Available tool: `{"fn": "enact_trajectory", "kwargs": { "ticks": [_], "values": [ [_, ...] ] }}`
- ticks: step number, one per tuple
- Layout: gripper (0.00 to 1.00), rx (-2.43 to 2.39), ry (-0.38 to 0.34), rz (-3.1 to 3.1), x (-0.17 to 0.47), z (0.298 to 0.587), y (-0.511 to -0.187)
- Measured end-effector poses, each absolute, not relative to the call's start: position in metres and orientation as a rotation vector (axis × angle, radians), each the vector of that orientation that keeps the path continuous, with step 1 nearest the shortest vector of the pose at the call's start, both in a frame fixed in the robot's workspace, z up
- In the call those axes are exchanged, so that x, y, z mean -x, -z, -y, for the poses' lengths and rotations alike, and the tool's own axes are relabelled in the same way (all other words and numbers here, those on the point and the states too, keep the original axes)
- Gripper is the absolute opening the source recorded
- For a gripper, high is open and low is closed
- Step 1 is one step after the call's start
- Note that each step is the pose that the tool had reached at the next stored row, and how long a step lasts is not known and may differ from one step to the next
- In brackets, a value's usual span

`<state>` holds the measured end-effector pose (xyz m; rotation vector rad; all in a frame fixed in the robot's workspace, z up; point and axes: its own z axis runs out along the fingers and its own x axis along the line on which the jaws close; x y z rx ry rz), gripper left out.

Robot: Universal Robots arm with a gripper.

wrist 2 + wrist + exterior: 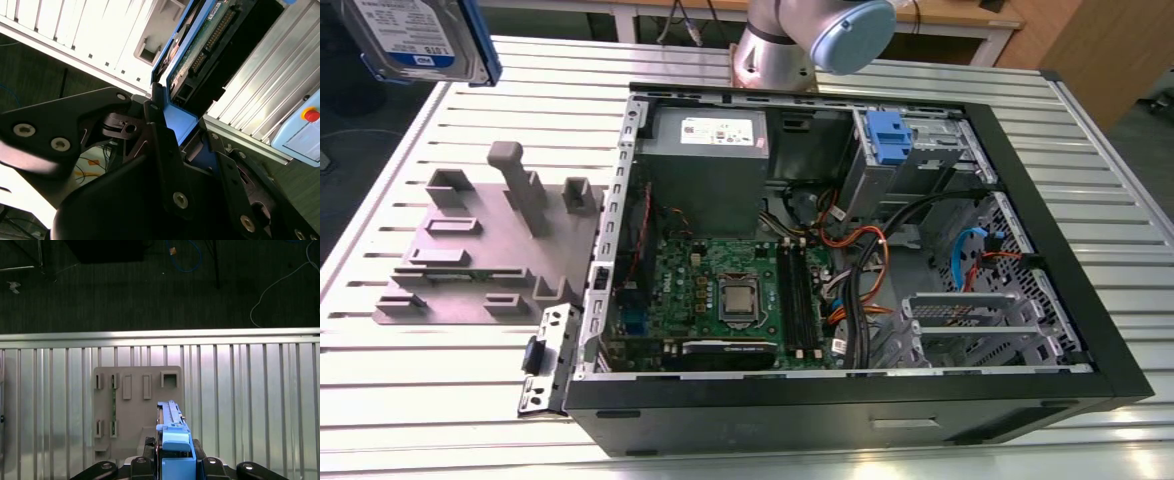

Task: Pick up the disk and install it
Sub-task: 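Pick up the disk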

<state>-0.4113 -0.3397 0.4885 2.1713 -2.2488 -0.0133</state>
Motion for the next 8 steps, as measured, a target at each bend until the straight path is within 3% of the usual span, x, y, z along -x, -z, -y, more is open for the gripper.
{"fn": "enact_trajectory", "kwargs": {
  "ticks": [8],
  "values": [
    [0.37,-2.171,0.013,2.249,0.4062,0.3398,-0.4885]
  ]
}}
